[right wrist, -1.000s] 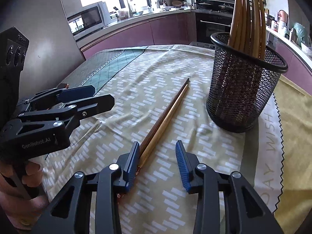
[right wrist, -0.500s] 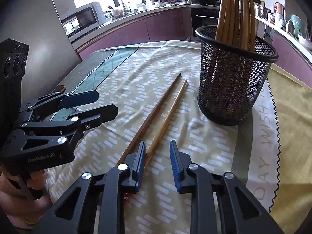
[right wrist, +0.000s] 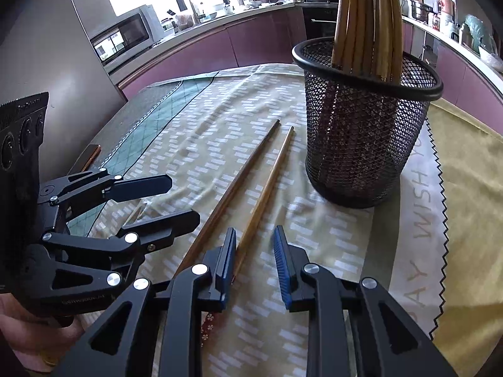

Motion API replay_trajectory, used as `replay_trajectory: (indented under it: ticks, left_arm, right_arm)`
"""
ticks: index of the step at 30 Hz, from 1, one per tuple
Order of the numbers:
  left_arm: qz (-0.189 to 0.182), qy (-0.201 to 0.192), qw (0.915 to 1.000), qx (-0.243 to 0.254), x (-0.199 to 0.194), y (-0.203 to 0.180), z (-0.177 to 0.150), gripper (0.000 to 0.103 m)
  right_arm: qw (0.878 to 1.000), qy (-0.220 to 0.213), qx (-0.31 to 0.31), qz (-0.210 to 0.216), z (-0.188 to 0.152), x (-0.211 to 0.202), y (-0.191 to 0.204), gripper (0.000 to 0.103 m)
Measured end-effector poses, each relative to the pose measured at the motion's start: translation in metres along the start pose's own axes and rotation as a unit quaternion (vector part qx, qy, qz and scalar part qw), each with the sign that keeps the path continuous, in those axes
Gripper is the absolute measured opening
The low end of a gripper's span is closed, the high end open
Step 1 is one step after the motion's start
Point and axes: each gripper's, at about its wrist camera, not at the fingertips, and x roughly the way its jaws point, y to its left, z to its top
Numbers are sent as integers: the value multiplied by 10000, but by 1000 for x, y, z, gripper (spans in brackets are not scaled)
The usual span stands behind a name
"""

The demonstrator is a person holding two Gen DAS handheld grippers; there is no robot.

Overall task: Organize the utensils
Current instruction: 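Move both open grippers back to the last two chopsticks on the cloth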

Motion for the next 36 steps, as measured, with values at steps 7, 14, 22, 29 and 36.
replay_trajectory:
  ticks: [7,14,22,29,36]
  left_arm:
    - [-153,156,9997,49,11,-6,3,37]
    - [-299,221,9993,-26,14,-7,1,25]
    - [-310,200,9989,-290,10,-8,-5,14]
    - [-133,192,9994,-252,9,-8,-2,16]
    - [5,232,9996,-158,27,-4,18,16]
  right_arm:
    - [10000,-33,22,-18,5,0,-3,24]
    - [9999,-98,72,81,10,0,-6,24]
    - [10000,-60,0,-79,15,11,-5,22]
    - [9999,-35,39,-133,16,11,-9,18]
    - [9998,-14,19,-187,23,16,-9,18]
